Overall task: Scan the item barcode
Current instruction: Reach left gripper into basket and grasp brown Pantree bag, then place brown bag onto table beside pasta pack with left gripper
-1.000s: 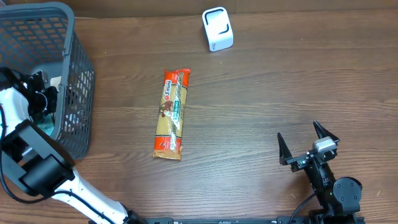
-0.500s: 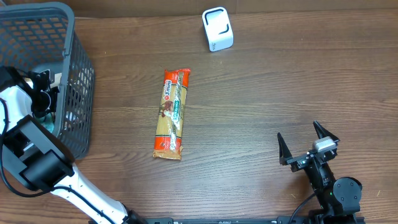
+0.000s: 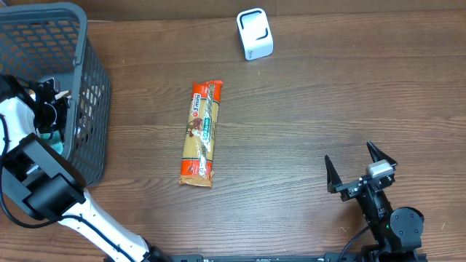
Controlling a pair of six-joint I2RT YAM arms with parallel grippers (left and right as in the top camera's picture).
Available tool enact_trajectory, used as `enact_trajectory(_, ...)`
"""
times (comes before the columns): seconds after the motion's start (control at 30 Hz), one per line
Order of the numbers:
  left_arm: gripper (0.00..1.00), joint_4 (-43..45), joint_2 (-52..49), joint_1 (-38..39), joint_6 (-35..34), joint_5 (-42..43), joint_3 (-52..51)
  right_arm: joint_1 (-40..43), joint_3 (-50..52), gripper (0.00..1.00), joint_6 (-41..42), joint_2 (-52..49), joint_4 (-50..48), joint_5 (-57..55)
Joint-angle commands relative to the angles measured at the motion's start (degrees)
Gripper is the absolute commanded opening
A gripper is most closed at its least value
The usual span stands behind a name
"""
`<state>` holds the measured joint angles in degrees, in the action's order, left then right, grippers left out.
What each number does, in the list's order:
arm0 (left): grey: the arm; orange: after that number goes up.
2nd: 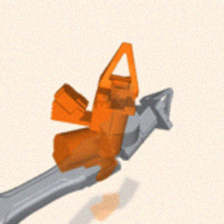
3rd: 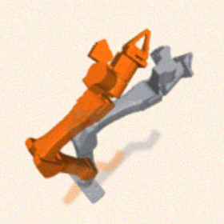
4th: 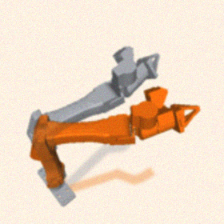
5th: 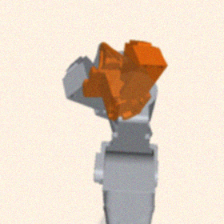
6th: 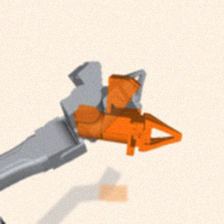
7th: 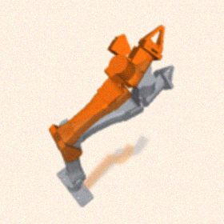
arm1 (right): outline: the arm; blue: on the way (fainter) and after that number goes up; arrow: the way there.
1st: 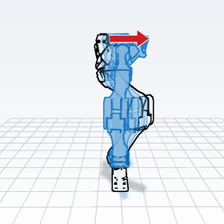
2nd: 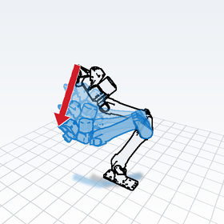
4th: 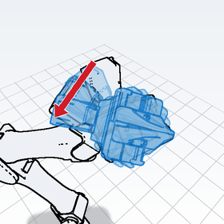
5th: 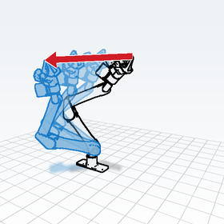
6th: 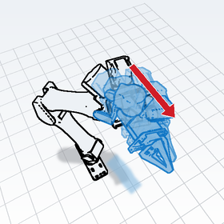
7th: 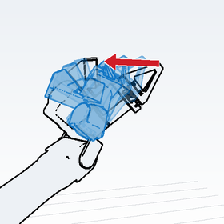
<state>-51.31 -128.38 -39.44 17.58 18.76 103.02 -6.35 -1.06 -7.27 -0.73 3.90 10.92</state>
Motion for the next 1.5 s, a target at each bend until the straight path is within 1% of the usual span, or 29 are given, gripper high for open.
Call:
enact_trajectory(0.0,0.04,-6.16,-5.64,0.81,-2.51,-3.37,4.96,0.11,0.59,1.0,0.33,0.57,-0.35,-0.61)
enact_trajectory(0.1,0.04,-12.96,-5.31,0.85,-4.76,-1.44,15.23,0.11,0.59,1.0,0.33,0.57,-0.35,-0.61)
enact_trajectory(0.23,0.04,-19.67,-3.65,0.85,-7.89,-0.68,26.14,0.11,0.59,1.0,0.33,0.57,-0.35,-0.61)
enact_trajectory(0.37,0.04,-24.0,0.13,0.85,-10.19,0.59,33.44,0.11,0.59,1.0,0.33,0.57,-0.35,-0.61)
enact_trajectory(0.43,0.04,-24.92,3.06,0.85,-11.28,1.29,35.12,0.11,0.59,1.0,0.31,0.57,-0.35,-0.61)
enact_trajectory(0.47,0.04,-25.18,6.27,0.85,-11.47,2.1,35.52,0.11,0.59,1.0,0.33,0.57,-0.35,-0.61)
enact_trajectory(0.6,0.04,-25.77,13.92,0.98,-11.45,7.15,35.52,0.11,0.59,1.0,0.33,0.57,-0.35,-0.61)
enact_trajectory(0.67,0.04,-27.21,17.55,1.66,-11.39,9.42,35.52,0.11,0.59,1.0,0.33,0.57,-0.35,-0.61)
enact_trajectory(0.73,0.04,-29.49,20.55,3.06,-11.28,9.62,35.52,0.11,0.59,1.0,0.33,0.57,-0.35,-0.61)
enact_trajectory(0.83,0.04,-33.14,24.44,7.54,-9.05,9.55,35.52,0.11,0.59,1.0,0.33,0.57,-0.35,-0.61)
enact_trajectory(0.87,0.04,-34.93,25.64,11.67,-8.55,8.85,35.52,0.11,0.59,1.0,0.33,0.57,-0.35,-0.61)
enact_trajectory(0.93,0.04,-36.72,25.83,16.74,-8.57,6.71,35.45,0.11,0.59,1.0,0.33,0.57,-0.35,-0.61)
enact_trajectory(1.07,0.04,-38.95,24.76,27.56,-9.44,-0.42,32.48,0.11,0.59,1.0,0.33,0.57,-0.35,-0.61)
enact_trajectory(1.17,0.04,-36.98,24.61,34.34,-12.13,-5.42,26.14,0.11,0.59,1.0,0.33,0.57,-0.35,-0.61)
enact_trajectory(1.33,0.05,-29.44,24.61,42.82,-19.58,-15.56,10.23,0.11,0.59,1.0,0.33,0.57,-0.35,-0.61)
enact_trajectory(1.4,0.05,-24.98,24.61,44.72,-22.27,-17.92,3.15,0.11,0.59,1.0,0.33,0.57,-0.35,-0.61)
enact_trajectory(1.47,0.04,-19.71,24.61,45.99,-24.06,-18.4,-3.58,0.11,0.59,1.0,0.33,0.57,-0.35,-0.61)
